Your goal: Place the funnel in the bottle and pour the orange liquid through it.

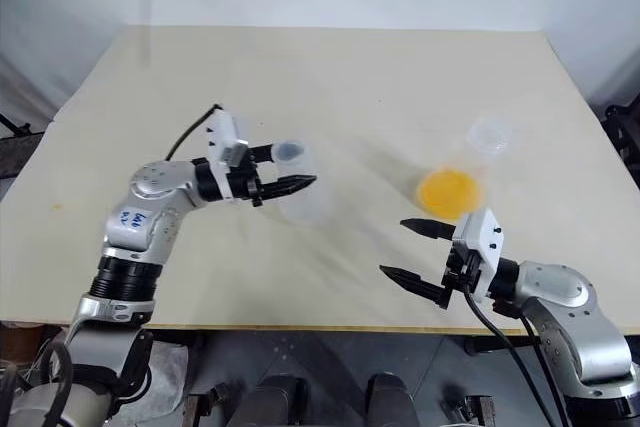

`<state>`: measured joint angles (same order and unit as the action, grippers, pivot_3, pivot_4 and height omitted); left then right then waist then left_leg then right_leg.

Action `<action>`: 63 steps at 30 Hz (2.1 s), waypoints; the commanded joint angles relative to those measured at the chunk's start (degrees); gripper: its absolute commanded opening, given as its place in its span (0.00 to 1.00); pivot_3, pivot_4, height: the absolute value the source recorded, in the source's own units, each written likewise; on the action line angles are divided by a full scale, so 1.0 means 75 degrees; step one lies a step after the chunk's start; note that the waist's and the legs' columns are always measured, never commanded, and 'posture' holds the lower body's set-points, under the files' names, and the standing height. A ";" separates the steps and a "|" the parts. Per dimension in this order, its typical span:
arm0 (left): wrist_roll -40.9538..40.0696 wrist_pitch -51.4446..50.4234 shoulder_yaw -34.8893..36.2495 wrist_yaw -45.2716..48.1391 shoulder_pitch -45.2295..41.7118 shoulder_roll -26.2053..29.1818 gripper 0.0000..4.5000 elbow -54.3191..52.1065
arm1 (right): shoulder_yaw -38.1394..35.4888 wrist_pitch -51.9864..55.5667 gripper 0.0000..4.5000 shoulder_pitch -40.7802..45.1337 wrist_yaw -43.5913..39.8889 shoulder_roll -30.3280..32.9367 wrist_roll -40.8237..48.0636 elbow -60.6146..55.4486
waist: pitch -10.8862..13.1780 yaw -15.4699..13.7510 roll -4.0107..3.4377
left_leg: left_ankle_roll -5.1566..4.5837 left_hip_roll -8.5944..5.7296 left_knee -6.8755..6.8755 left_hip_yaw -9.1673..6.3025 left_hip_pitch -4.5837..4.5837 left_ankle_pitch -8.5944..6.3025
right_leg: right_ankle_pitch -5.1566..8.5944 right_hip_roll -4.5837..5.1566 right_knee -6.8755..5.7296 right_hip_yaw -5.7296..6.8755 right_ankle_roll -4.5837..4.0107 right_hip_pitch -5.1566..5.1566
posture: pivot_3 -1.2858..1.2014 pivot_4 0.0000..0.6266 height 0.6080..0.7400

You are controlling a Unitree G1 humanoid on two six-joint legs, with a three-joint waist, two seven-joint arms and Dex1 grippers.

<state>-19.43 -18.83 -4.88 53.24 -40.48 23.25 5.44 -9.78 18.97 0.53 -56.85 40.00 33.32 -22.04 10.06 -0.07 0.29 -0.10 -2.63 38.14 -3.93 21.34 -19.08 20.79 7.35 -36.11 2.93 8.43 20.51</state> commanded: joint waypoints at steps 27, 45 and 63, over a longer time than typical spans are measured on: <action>0.0923 0.0305 -0.1524 -0.0073 0.0165 -0.1021 0.57 -0.0440 | -0.0502 -0.0250 1.00 -0.0656 0.0639 -0.0010 0.0056 -0.0609 | 0.0000 -0.0177 0.0000 | -0.0003 -0.0004 0.0005 0.0002 0.0001 0.0002 | 0.0000 0.0001 0.0008 -0.0001 0.0001 -0.0005 | 0.52 0.24 1.00; 0.0499 -0.0096 -0.1215 0.0185 0.0329 -0.0726 0.99 -0.1014 | -0.0529 -0.0228 1.00 -0.0424 0.0554 0.0149 0.0026 -0.0415 | 0.0000 -0.0172 0.0000 | -0.0004 -0.0005 0.0006 0.0002 0.0001 0.0002 | 0.0000 0.0002 0.0008 -0.0001 0.0001 -0.0006 | 0.52 0.24 1.00; -0.0599 -0.0361 0.0856 0.0578 0.0978 0.1150 0.99 -0.1523 | -0.0881 -0.0127 1.00 -0.0074 0.0054 0.0623 0.0267 -0.0104 | 0.0000 -0.0144 -0.0001 | -0.0004 -0.0001 0.0004 0.0001 0.0000 0.0002 | 0.0000 0.0002 0.0009 -0.0003 0.0001 -0.0007 | 0.52 0.24 1.00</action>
<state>-23.12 -22.55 -0.55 58.47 -33.78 31.28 -5.78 -14.45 17.96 -0.54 -55.82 43.86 33.66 -21.97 10.06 -1.14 0.28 -0.13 -2.62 38.17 -3.93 21.33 -19.06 20.79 7.35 -36.04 2.91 8.44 20.46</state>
